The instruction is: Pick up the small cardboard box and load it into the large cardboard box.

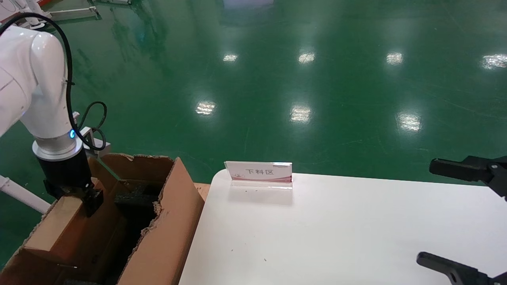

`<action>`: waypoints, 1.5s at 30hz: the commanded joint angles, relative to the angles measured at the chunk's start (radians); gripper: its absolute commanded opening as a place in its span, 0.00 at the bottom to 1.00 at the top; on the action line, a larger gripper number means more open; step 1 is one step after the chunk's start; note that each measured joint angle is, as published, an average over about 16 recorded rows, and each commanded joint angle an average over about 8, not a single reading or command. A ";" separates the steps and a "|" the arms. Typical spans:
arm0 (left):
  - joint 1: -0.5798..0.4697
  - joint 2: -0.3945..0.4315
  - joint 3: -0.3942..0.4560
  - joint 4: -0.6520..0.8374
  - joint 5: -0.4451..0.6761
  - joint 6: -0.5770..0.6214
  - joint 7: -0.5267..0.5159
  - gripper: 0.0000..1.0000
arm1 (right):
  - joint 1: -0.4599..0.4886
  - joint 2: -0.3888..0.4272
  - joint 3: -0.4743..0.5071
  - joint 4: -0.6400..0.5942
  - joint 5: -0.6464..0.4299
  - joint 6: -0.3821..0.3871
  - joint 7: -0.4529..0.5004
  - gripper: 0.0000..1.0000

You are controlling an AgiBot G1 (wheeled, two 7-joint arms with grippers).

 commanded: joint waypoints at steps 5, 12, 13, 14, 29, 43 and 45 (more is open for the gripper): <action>0.024 0.004 -0.004 0.019 -0.004 -0.013 0.008 0.14 | 0.000 0.000 0.000 0.000 0.000 0.000 0.000 1.00; 0.043 0.006 -0.006 0.034 -0.005 -0.027 0.016 0.98 | 0.000 0.000 0.000 0.000 0.000 0.000 0.000 1.00; 0.045 0.006 -0.006 0.036 -0.005 -0.029 0.017 1.00 | 0.000 0.000 0.000 0.000 0.000 0.000 0.000 1.00; 0.046 0.006 -0.006 0.037 -0.005 -0.030 0.017 1.00 | 0.000 0.000 0.000 0.000 0.000 0.000 0.000 1.00; 0.055 0.007 -0.007 0.044 -0.006 -0.037 0.021 1.00 | 0.000 0.000 0.000 0.000 0.000 0.000 0.000 1.00; 0.055 0.007 -0.007 0.045 -0.005 -0.038 0.021 1.00 | 0.000 0.000 0.000 0.000 0.000 0.000 0.000 1.00; 0.055 0.007 -0.008 0.044 -0.006 -0.037 0.022 1.00 | 0.000 0.000 0.000 0.000 0.000 0.000 0.000 1.00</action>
